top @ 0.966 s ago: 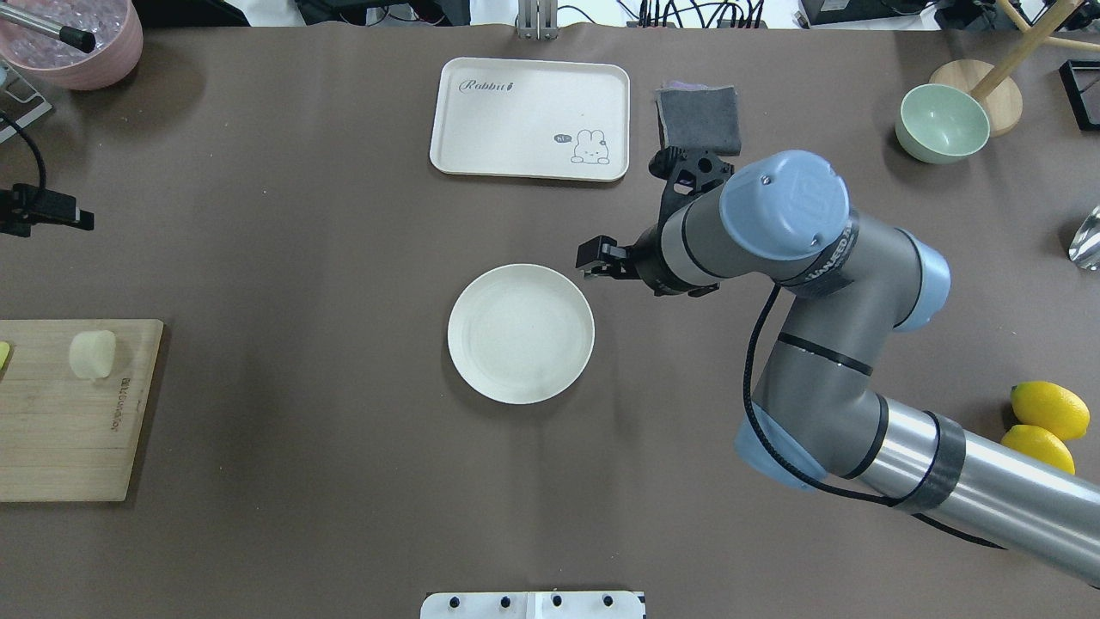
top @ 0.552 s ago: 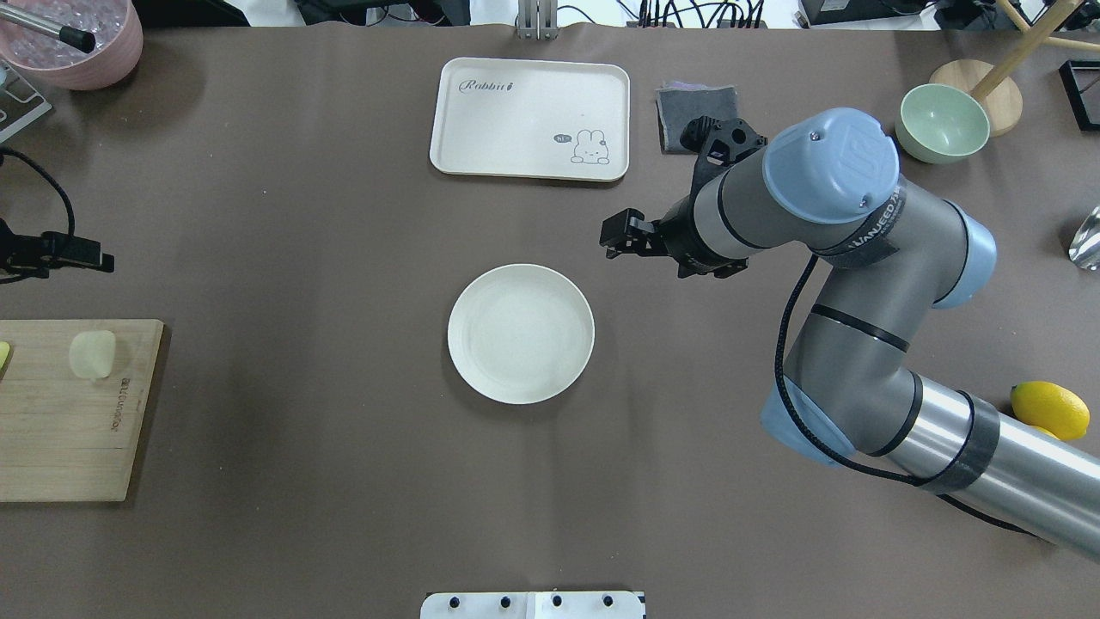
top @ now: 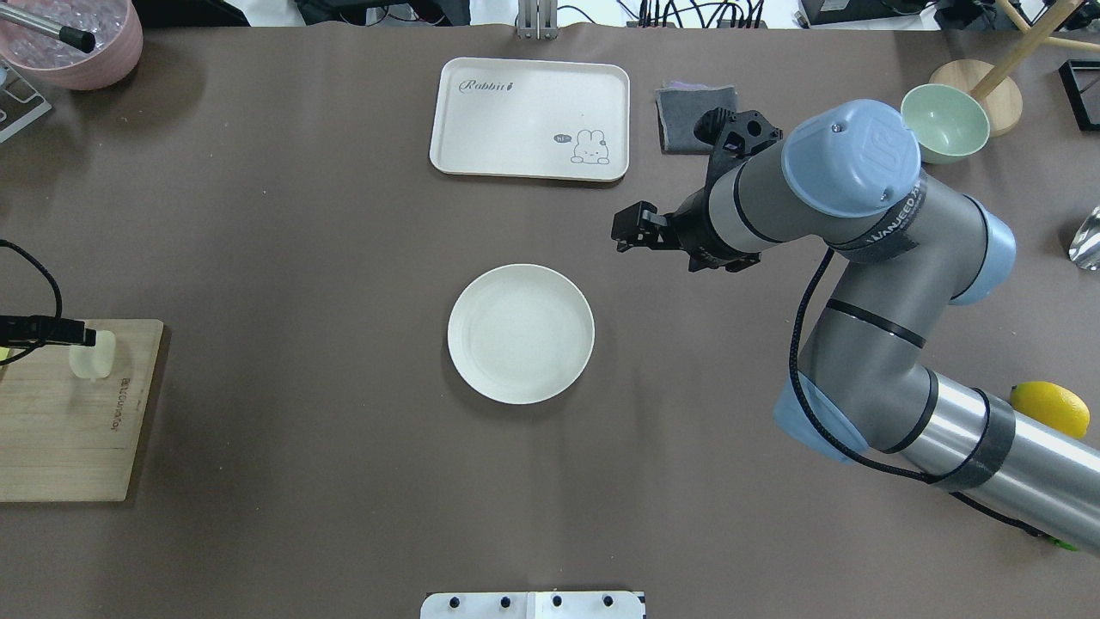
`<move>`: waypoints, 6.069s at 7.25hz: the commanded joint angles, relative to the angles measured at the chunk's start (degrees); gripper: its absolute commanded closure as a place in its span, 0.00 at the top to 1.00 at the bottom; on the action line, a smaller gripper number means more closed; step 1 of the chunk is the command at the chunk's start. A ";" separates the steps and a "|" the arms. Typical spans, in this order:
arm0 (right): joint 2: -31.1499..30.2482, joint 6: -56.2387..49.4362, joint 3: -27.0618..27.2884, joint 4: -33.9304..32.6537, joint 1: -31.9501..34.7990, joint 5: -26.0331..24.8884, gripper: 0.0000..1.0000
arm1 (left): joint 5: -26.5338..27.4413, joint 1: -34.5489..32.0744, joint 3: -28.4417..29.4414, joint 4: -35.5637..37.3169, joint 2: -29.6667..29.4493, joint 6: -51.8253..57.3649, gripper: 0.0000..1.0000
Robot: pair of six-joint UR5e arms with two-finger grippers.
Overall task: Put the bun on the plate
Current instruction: 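Grasp the cream bun on the wooden board with the left gripper, then lift the bun and carry it toward the white plate with the left gripper, then lower the bun onto the plate with the left gripper while the right arm withdraws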
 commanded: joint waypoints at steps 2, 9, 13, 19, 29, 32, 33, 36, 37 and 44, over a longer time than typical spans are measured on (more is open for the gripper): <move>-0.14 0.00 0.38 0.00 0.06 -0.26 1.00 | 3.04 4.49 0.37 -0.08 -2.22 -3.80 0.91; -0.40 0.00 0.47 -0.09 -0.02 -0.26 1.00 | 2.95 3.88 0.02 -0.17 -0.90 -0.46 0.20; -0.40 0.00 0.38 -0.09 -0.02 -0.26 1.00 | 1.12 3.71 -2.08 0.70 -1.52 -0.46 0.09; -0.84 0.09 0.38 0.00 -0.02 -0.35 1.00 | -1.97 -0.95 -4.27 13.21 -12.45 -0.37 0.22; -5.92 -9.16 0.38 0.00 5.57 4.36 1.00 | 19.55 24.78 -1.66 45.36 -49.84 -28.03 0.28; -17.77 -29.29 0.38 0.00 17.96 13.69 1.00 | 22.64 27.26 7.73 44.65 -57.66 -31.40 0.28; -21.89 -35.01 0.47 0.09 22.78 17.45 1.00 | 23.16 27.44 9.85 43.61 -58.12 -31.40 0.28; -29.39 -46.39 -0.23 -0.09 31.25 23.98 1.00 | 25.54 28.76 13.03 39.55 -58.12 -31.14 0.73; -29.93 -46.49 0.11 0.00 32.57 25.21 1.00 | 25.54 28.76 12.94 39.55 -58.04 -31.05 0.77; -35.19 -53.07 -0.41 -0.09 38.20 28.65 1.00 | 19.38 14.02 0.55 44.06 -50.68 -5.87 0.98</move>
